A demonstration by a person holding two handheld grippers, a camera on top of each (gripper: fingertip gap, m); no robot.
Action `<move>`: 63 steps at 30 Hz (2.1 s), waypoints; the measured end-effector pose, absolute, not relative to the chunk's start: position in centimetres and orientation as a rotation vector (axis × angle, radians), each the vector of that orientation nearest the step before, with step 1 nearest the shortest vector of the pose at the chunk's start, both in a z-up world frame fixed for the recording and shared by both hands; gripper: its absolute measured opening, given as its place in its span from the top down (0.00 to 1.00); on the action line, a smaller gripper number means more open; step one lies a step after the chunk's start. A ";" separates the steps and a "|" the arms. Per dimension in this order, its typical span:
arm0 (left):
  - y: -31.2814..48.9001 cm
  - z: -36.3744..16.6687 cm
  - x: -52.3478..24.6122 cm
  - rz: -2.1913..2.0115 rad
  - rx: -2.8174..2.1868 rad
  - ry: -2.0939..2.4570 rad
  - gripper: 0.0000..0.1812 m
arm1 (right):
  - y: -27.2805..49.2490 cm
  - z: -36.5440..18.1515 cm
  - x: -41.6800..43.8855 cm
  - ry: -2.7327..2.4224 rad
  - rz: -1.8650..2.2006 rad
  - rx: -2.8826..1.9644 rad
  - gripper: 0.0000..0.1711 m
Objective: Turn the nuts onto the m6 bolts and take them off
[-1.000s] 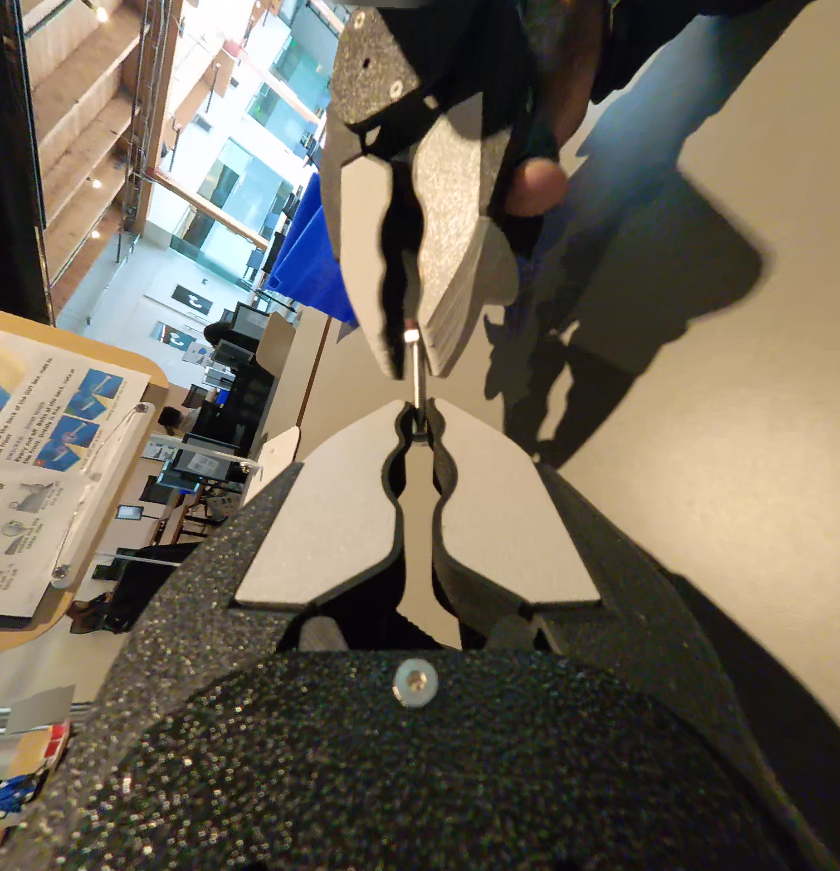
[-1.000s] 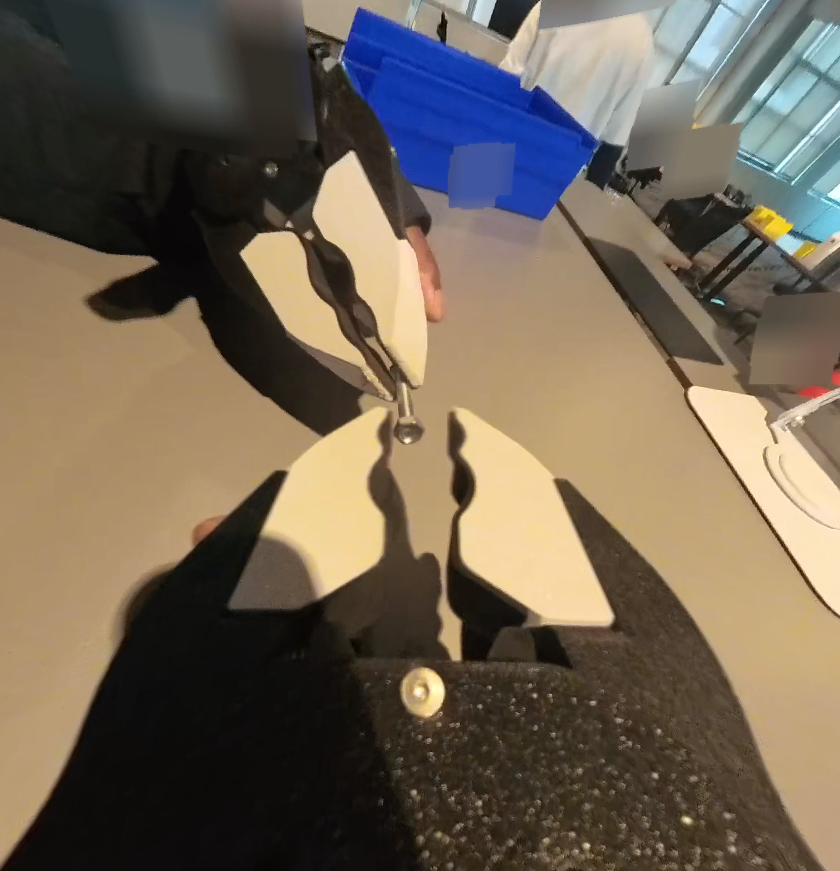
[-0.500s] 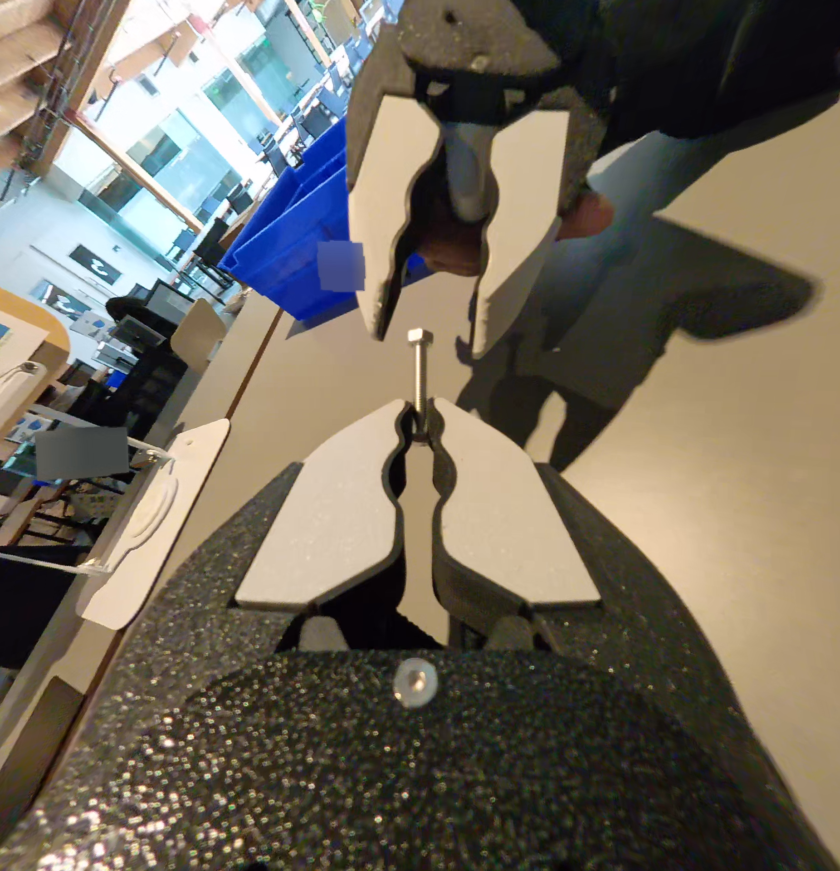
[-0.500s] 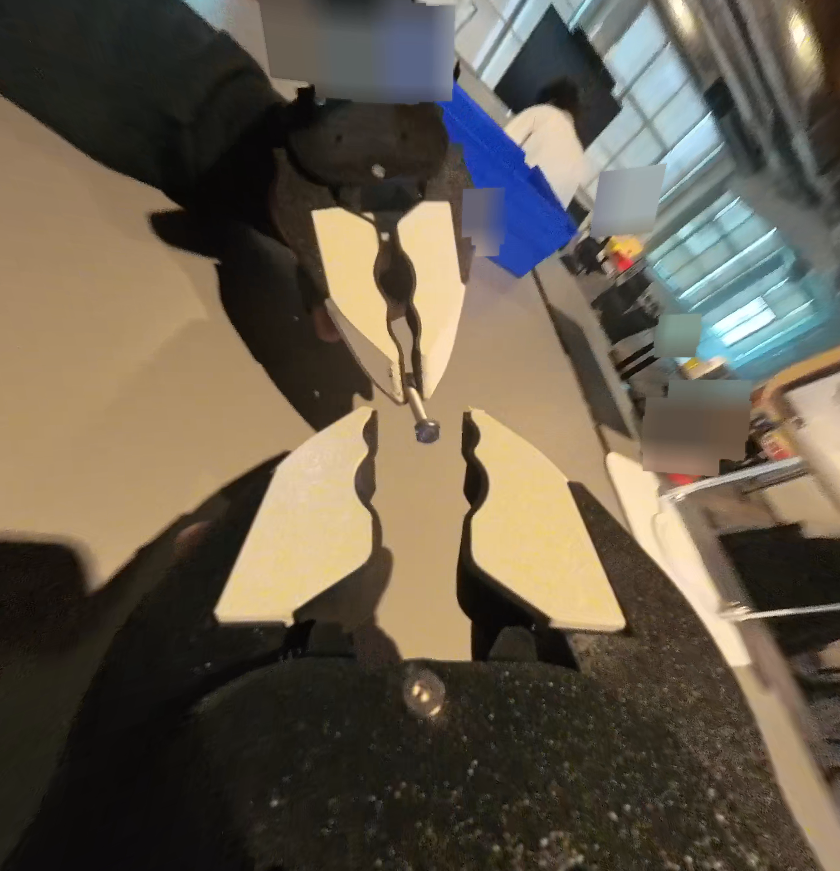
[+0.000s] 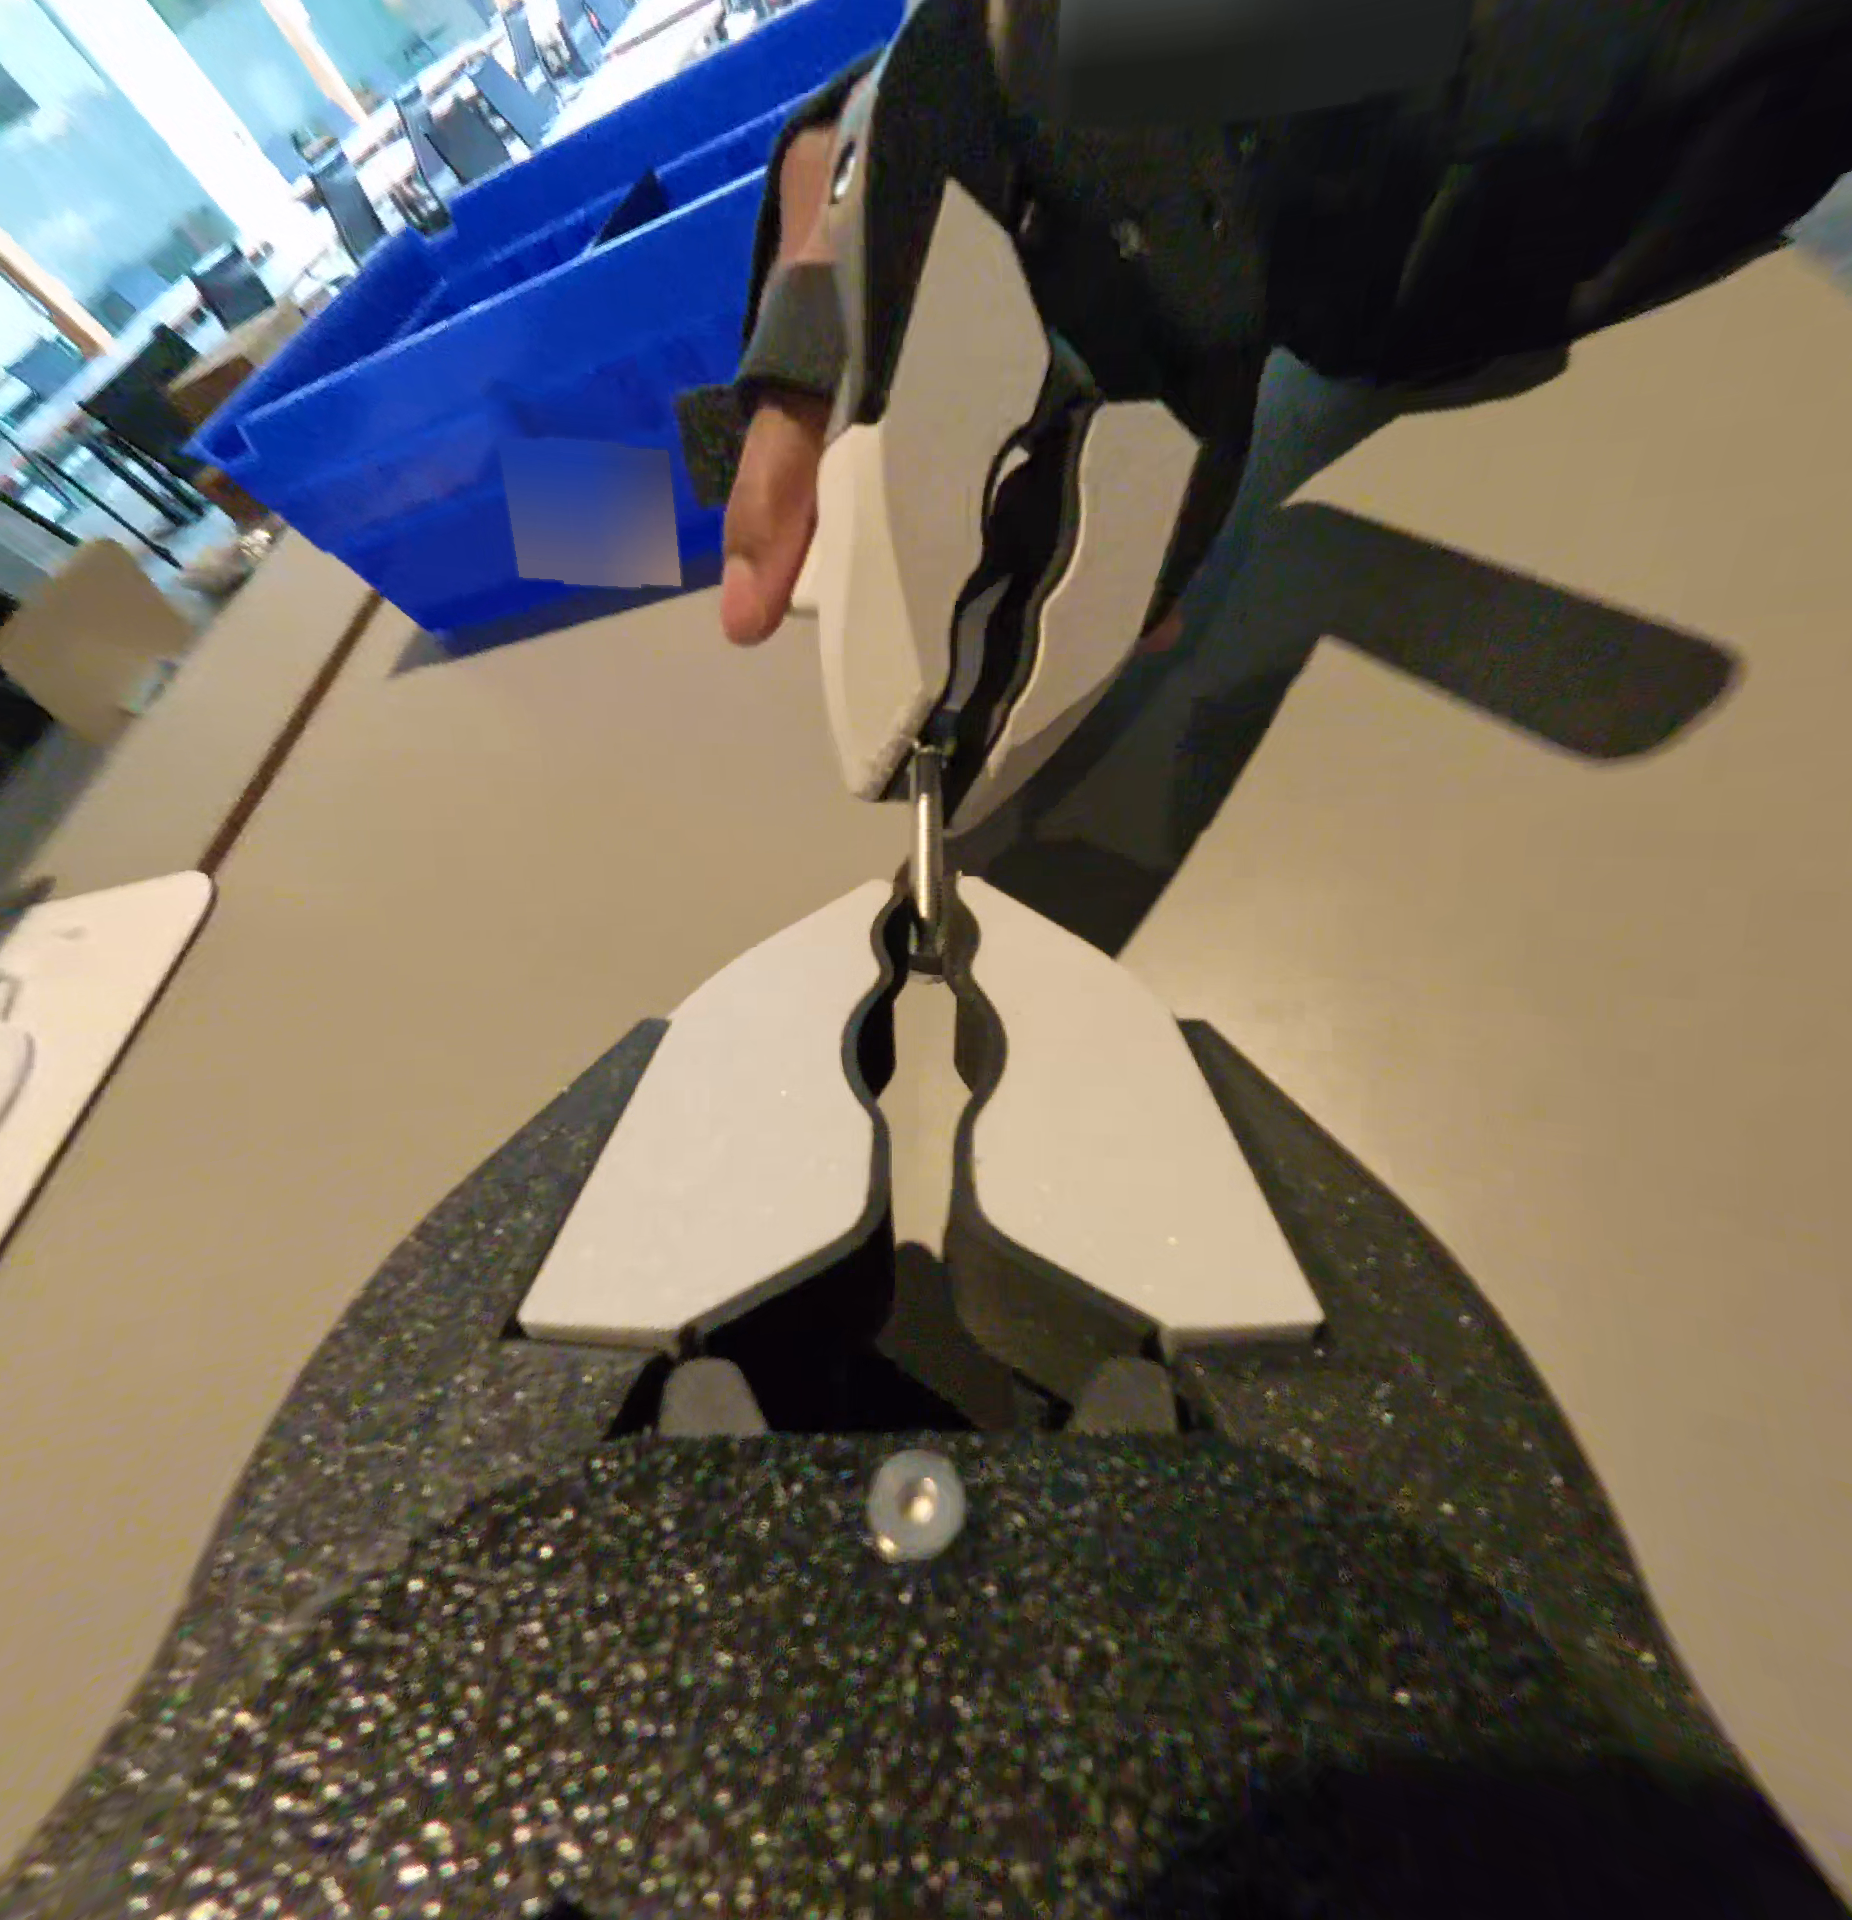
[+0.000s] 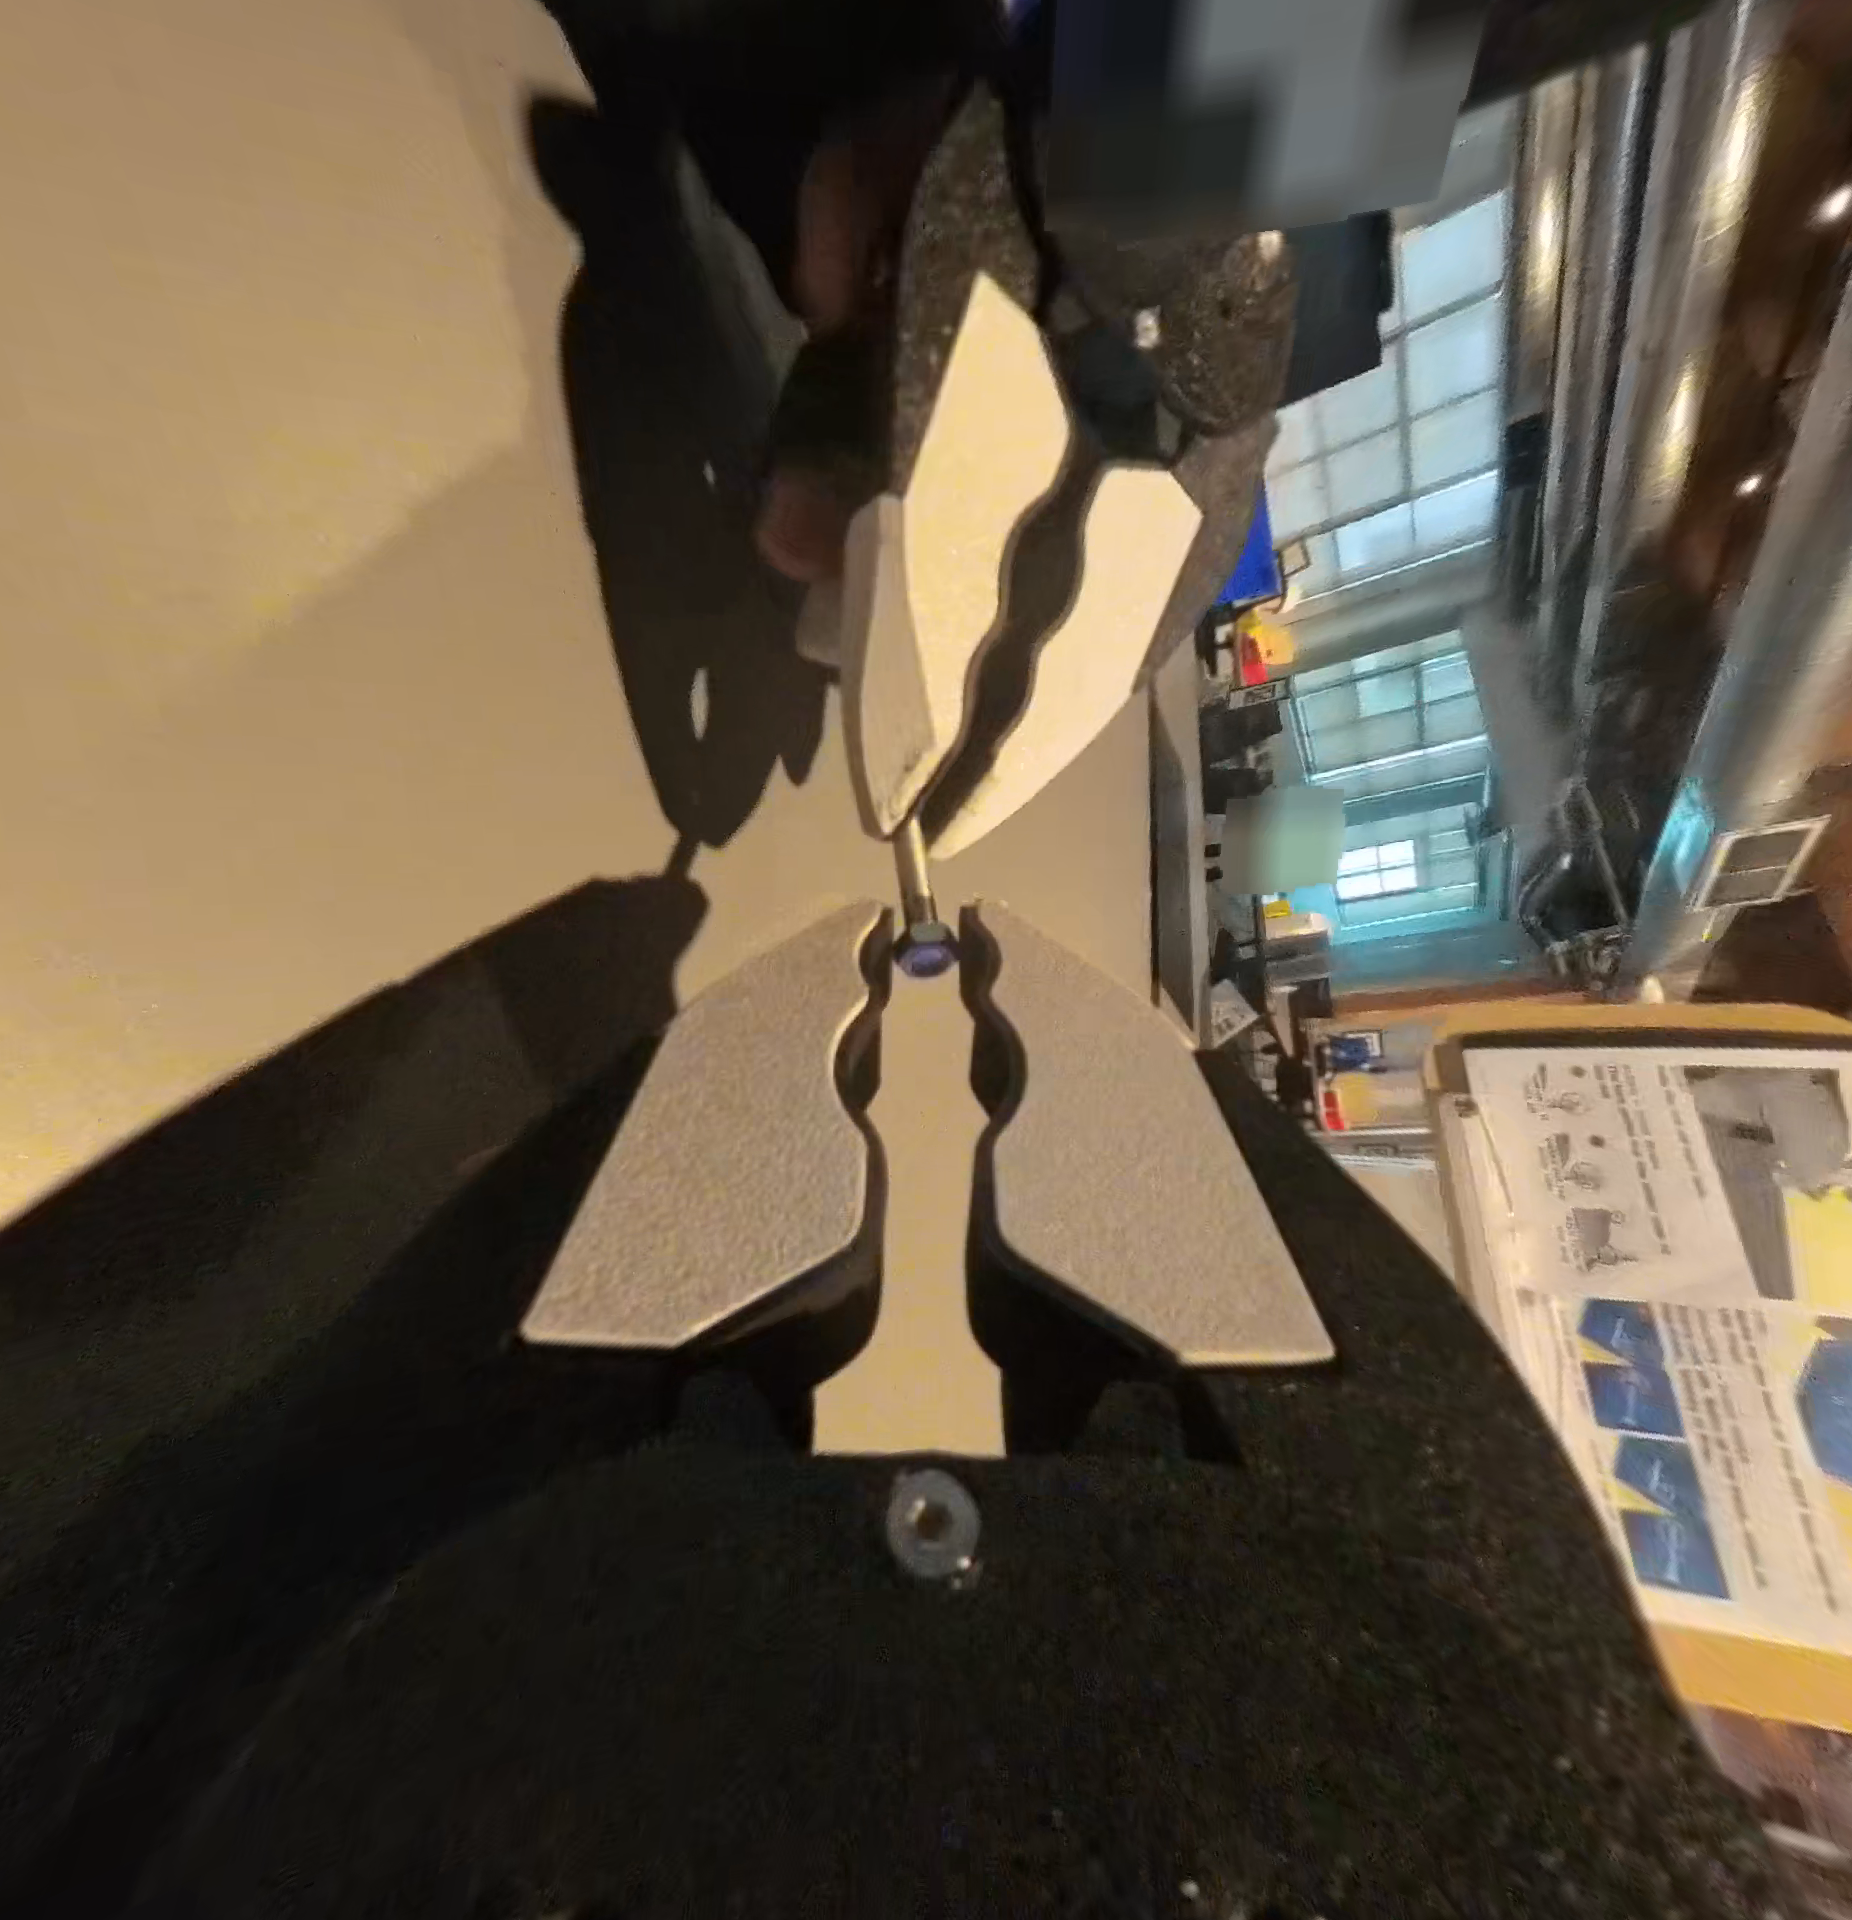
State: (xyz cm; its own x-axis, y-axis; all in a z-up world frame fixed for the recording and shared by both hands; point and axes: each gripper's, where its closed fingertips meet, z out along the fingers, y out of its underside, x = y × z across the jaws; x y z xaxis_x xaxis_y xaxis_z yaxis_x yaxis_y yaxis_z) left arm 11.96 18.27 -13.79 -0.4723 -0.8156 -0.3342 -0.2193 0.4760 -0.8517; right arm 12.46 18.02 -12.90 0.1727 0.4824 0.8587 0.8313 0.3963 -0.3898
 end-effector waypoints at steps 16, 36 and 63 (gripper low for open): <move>18.2 -13.6 12.0 -0.903 -0.796 1.949 0.97 | 17.8 -13.0 12.3 -1.290 0.024 -1.546 0.93; 18.1 -13.4 11.8 -0.983 -0.844 1.949 0.97 | 17.8 -12.7 12.2 -1.190 0.190 -1.631 0.91; 17.7 -14.0 11.4 -1.000 -0.895 2.017 0.97 | 17.3 -12.9 11.6 -1.203 0.265 -1.652 0.98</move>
